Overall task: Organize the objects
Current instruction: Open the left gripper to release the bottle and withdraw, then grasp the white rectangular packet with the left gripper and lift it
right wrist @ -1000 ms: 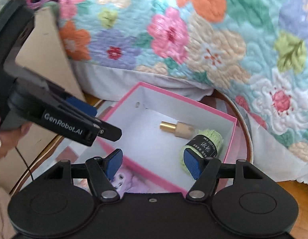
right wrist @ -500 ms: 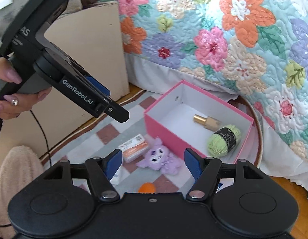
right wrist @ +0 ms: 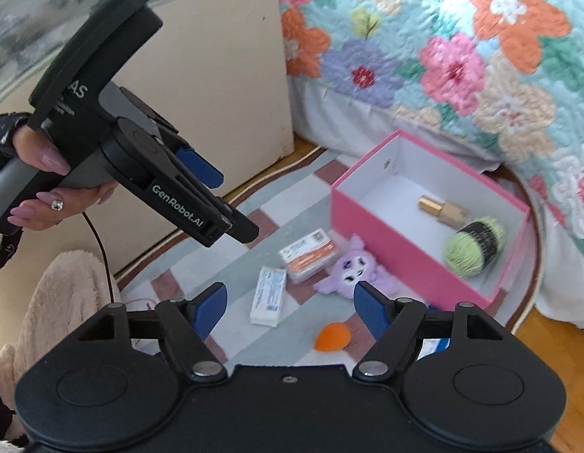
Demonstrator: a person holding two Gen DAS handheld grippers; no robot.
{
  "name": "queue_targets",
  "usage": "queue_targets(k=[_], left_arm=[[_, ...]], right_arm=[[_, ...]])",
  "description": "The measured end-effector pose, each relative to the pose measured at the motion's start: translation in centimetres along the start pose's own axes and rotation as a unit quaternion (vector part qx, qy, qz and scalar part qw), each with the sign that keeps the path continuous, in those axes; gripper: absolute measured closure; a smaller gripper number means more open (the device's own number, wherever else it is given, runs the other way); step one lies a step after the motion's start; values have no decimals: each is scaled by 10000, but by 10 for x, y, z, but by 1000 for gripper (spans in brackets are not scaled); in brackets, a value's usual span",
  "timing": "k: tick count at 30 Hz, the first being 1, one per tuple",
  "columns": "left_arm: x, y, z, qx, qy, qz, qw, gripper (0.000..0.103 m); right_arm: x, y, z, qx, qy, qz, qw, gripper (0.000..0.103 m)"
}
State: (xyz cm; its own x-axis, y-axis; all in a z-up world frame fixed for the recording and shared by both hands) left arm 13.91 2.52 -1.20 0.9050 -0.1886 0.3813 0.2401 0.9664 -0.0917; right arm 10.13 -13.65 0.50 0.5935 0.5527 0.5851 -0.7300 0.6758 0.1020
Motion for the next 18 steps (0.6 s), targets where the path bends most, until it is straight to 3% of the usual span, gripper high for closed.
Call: queue_targets(k=[12,18], left_arm=[[-29,14,-55,-131,195,244,9994,28],[-39,20,-90,-240,341,514,9978,28]], right_arm=[[-19,-1,-68,397,289,145,9987,24],[-29,8,-103,583,89,335,9977,24]])
Point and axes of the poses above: each gripper's, at about its wrist camera, not at the fingertips, and z roughly against the way its jaws point, y to its left, x to its top, the point moved 5 cm from there along -z, roughly the way its jaws point, and after that the axes turned 1 degree about x, right-handed, at the moved point
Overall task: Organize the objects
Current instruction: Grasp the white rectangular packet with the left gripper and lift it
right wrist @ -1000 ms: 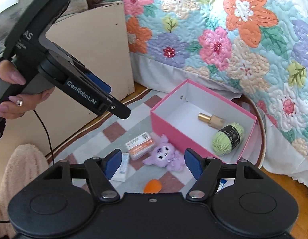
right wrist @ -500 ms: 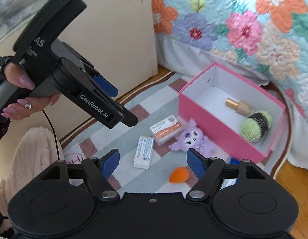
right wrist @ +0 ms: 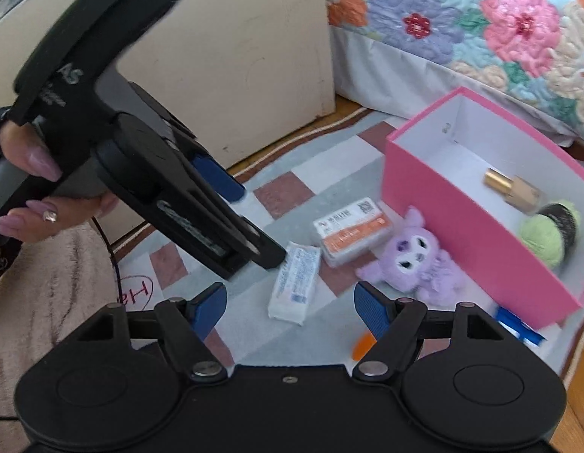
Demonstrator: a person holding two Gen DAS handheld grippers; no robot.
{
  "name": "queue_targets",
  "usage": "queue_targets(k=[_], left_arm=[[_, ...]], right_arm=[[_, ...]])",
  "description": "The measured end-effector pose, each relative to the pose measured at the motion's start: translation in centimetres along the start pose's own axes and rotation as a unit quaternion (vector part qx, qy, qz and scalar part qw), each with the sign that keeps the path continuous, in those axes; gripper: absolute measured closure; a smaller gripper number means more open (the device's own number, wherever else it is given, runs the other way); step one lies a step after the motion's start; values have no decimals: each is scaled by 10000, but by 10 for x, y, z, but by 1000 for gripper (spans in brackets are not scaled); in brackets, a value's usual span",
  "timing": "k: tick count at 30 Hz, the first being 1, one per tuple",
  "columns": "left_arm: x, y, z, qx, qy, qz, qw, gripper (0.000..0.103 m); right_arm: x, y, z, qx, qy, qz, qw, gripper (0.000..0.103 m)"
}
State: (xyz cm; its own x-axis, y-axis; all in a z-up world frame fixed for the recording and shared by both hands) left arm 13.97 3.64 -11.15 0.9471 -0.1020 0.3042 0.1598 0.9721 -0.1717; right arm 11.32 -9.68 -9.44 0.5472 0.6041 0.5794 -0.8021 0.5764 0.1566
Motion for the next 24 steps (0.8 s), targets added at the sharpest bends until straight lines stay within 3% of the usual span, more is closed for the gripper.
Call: queue_targets(k=[7,15,18,21,24], left_arm=[[-4,25,-31,-220,-38,592,9980,28],[-20,37,-63,-356,157,1197,9920,30],[-25,29,-73,-489,290,1322,9896,32],[-29,24,-83,-140,230,1255,9917,35],[-33,27,-97,-60,278,1431,9893,45]], right_arm=[[-13,-3,-52,-347,-58,75,9994,24],[-25,0,-101,-355,471,-111,9982,25],[-33,-2,-114,-449,566,-272,9970,30],[-37,-6,-122,-472,579,-390,9964,40],[-38,-2,-125,-552,479,-204,9971,47]])
Point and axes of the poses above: each gripper's, at about its wrist camera, not at the fingertips, and z roughly against the way its jaws point, y to its left, x to its top, the point moved 5 cm from there along -z, roughly the way its jaws point, and after that the axes turned 1 degree about x, right-handed, at the moved point
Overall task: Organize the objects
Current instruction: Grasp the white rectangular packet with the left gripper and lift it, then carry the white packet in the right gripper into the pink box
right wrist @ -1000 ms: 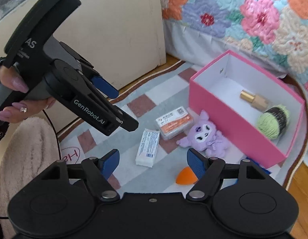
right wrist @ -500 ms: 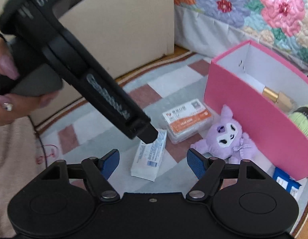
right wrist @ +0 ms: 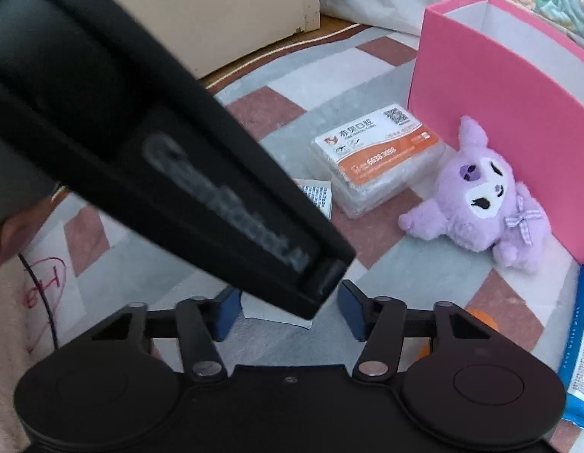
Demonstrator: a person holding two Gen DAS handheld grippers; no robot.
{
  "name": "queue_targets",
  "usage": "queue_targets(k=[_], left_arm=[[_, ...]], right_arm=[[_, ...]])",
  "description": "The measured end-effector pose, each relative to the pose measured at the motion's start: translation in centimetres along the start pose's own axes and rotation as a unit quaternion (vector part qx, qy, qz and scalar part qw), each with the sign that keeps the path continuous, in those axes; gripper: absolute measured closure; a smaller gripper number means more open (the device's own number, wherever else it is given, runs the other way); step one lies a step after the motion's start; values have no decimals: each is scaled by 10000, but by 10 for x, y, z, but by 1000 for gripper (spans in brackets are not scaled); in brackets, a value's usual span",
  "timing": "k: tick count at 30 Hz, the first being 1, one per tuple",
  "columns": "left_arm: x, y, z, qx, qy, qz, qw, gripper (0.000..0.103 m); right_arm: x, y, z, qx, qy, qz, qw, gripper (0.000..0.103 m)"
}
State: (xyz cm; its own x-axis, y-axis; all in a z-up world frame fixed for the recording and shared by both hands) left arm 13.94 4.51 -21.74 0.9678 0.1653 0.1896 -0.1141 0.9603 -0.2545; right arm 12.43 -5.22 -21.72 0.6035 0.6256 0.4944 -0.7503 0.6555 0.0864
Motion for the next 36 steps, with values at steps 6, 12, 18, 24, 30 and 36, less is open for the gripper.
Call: queue_targets(k=[6,12,18,24,30,36], left_arm=[[-1,6,-4,-378,-180,461,9981,67],[-11,-1,9,-438,-323,439,9976,73],[-25,-15,41,-437,-672,181,9966,74],[-29,-33,92,-497,-1017,-206,9934,74],[-33,-59,141,-508,-1313,-499,9888,74],[-22,-79,177,-627,-1656,-624,9822,74]], right_arm=[[-2,-1,6,48,-160,-24,9999,57],[-5,-7,24,243,-191,-256,9992,57],[-5,-7,61,292,-365,-160,9988,57],[3,-9,115,206,-709,17,9973,57],[18,-1,165,8,-1040,293,9941,57],[39,-16,197,-163,-1323,248,9908,57]])
Point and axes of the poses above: each gripper's, at about its wrist camera, not at the fingertips, and z roughly against the way its jaws point, y to its left, x to its top, the point moved 5 cm from there along -z, roughly the way its jaws point, and after that the axes turned 1 degree about x, right-handed, at the moved point
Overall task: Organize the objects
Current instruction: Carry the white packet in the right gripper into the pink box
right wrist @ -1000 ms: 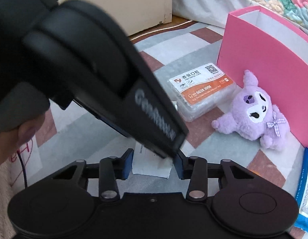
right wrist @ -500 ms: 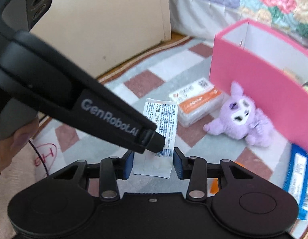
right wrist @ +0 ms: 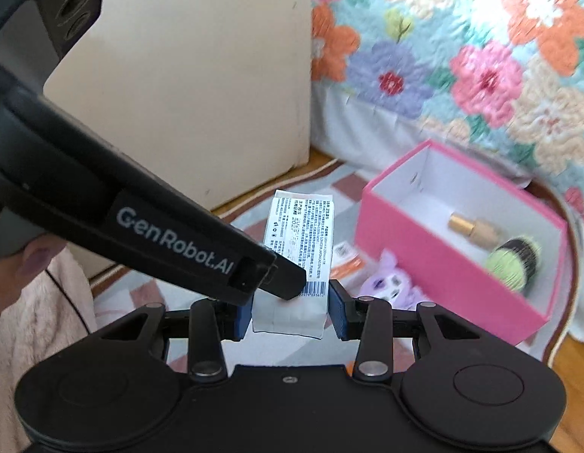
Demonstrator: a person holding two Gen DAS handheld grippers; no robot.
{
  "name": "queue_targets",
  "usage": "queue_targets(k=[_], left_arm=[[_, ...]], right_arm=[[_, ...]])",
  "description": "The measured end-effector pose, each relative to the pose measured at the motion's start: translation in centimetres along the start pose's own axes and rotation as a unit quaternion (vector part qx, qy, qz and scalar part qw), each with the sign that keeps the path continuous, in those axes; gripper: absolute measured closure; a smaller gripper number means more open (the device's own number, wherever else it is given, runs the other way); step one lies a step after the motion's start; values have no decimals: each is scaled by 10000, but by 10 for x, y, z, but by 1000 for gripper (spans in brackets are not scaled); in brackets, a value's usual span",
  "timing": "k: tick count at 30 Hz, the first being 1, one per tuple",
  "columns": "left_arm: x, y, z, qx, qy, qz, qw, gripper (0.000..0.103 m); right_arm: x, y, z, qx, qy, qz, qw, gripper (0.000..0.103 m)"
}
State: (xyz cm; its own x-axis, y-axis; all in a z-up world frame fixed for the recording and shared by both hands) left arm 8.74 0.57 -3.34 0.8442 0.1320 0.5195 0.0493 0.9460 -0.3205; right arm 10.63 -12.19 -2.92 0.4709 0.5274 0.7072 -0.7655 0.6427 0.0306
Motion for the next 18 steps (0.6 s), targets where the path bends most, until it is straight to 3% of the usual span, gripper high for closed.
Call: queue_targets(k=[10,18], left_arm=[[47,-21,-1,-115,24,-200,9997,74],[93,-38,-50,-229,182,-341,9990,74]], right_arm=[[32,-31,5,-16,-23,-565,9984,58],[42,-81,-18,-249,70,-1553,9875,58]])
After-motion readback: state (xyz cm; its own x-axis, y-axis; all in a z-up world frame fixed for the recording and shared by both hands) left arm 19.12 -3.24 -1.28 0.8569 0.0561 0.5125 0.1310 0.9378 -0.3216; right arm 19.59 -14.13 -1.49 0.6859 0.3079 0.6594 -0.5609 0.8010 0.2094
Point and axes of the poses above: each gripper's, at about its wrist camera, not at the fingertips, and z roughly against the way its jaws point, y to its left, x to its top, the point moved 5 cm from there along -z, roughly the way its jaws point, and after that the axes turned 1 degree about x, right-handed, at the moved point
